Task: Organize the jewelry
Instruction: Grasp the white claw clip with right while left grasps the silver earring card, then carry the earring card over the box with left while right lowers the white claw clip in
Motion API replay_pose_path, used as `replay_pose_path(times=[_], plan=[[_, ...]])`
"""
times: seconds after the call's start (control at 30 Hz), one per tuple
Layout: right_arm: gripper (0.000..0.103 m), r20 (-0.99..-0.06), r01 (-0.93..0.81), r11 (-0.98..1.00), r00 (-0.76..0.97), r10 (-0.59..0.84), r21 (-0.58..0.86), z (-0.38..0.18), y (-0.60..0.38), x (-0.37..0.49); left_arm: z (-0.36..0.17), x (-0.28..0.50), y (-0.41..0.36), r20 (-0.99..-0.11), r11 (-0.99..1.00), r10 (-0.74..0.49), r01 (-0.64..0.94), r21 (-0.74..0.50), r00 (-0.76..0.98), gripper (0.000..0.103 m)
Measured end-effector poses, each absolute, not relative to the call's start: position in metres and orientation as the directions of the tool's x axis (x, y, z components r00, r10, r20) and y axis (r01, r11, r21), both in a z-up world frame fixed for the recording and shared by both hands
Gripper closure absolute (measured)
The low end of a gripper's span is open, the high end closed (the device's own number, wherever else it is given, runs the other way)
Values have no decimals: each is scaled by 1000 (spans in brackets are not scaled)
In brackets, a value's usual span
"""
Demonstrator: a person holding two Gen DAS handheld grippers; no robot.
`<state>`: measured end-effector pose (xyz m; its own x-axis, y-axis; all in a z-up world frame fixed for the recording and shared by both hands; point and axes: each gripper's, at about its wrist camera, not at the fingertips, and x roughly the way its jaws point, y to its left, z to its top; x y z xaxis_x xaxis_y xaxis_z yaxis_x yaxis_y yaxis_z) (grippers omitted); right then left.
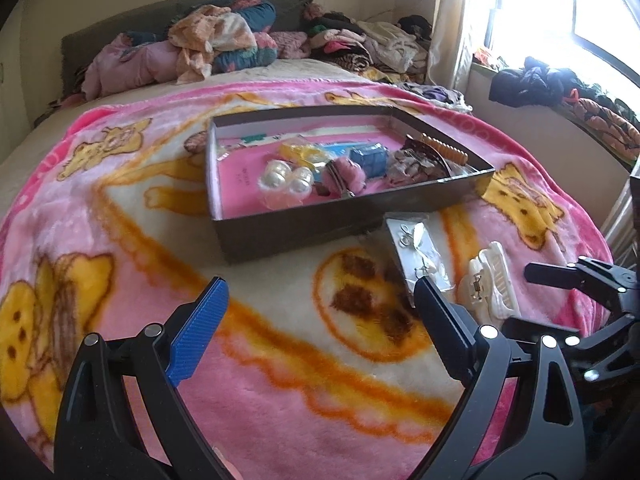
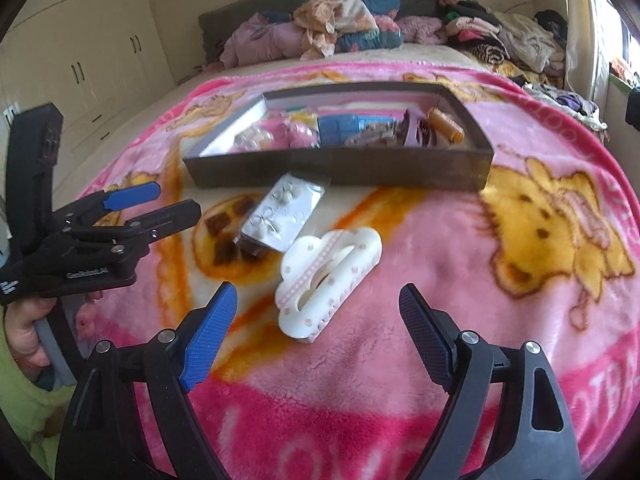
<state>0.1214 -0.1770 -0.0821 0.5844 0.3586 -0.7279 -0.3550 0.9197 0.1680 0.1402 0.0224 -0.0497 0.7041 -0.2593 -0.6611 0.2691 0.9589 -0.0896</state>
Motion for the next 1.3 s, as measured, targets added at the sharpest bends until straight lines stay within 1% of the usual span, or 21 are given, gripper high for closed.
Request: replay_pose_path(times=[0.03,0.1,0.17,0.2,0.23,0.27,0.3,0.4,0.5,0.53,0.57,0.63,0.73,0.9,1.03,1.17,1.3], plan=[[23,-733,-352,920,578,359,173,-85,-176,124,-51,141,21,-663,956,-269,276,-97,698,18],[29,-740,-346,921,571,356,177,-90,-175,128,-54,145,18,-673,950,-286,291,-109,682,18],[31,-745,-338,924,567,352,179,-95,-174,133,-55,149,12,-678,943,-308,310,-124,667,22],[35,-743,-337,925,570,350,177,-96,-174,135,-55,150,9,-681,939,-316,318,-128,661,23],[38,-743,-335,926,574,346,172,-96,-175,136,-56,153,5,-685,935,-326,330,-131,652,24],[48,-741,-334,927,576,345,171,-96,-176,136,-57,155,2,-690,932,-330,337,-131,645,27],[59,-739,-333,926,576,350,180,-96,-179,137,-58,157,-2,-695,929,-336,343,-136,636,28],[67,-728,-317,926,583,361,205,-93,-193,139,-62,167,-13,-707,914,-378,362,-183,597,33],[70,-718,-301,933,604,346,197,-88,-206,137,-66,172,-24,-718,909,-382,375,-181,581,44],[70,-715,-297,935,609,342,195,-87,-210,137,-68,174,-29,-722,908,-380,380,-175,577,50],[70,-711,-290,937,617,337,193,-85,-214,137,-68,176,-33,-725,908,-380,382,-174,574,58],[70,-703,-284,938,626,337,197,-82,-223,136,-70,179,-38,-732,905,-382,388,-173,564,71],[70,-688,-277,939,641,340,206,-76,-233,136,-68,178,-43,-730,906,-370,398,-147,574,80],[70,-663,-287,933,658,358,218,-62,-237,139,-53,170,-39,-698,898,-399,406,-169,594,81],[70,-652,-308,928,663,368,211,-50,-236,148,-30,171,-32,-656,899,-412,400,-180,632,81],[70,-639,-319,925,672,375,207,-39,-234,163,-12,179,-24,-625,917,-378,372,-148,683,81],[70,-629,-331,922,678,380,200,-30,-230,178,-2,195,-12,-613,934,-341,331,-135,713,81]])
